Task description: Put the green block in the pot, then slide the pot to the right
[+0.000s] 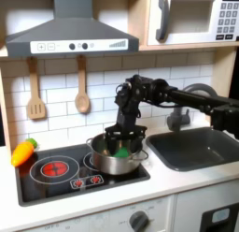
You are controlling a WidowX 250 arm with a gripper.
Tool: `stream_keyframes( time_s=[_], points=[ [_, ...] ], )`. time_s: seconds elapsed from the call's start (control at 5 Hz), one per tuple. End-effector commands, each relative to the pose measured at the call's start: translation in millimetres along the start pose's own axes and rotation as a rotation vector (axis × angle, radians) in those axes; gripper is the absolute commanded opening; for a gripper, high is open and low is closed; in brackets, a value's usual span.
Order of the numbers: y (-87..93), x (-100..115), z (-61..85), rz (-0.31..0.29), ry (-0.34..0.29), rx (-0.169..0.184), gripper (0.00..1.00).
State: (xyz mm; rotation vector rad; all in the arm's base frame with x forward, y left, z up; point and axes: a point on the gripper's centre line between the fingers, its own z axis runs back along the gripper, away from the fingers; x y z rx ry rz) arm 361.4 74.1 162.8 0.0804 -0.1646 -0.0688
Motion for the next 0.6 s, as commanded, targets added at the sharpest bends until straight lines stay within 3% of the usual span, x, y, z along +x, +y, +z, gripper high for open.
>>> stream_keyframes(
  time_s=[0.0,0.2,0.4],
  points=[
    [-5.8,-1,11.0,-0.019,-0.040,0.003,1.00],
    [-4.9,-2,34.9,-0.020,-0.094,0.013,1.00],
    [-7.0,-2,35.5,-0.026,-0.098,0.014,1.00]
  ],
)
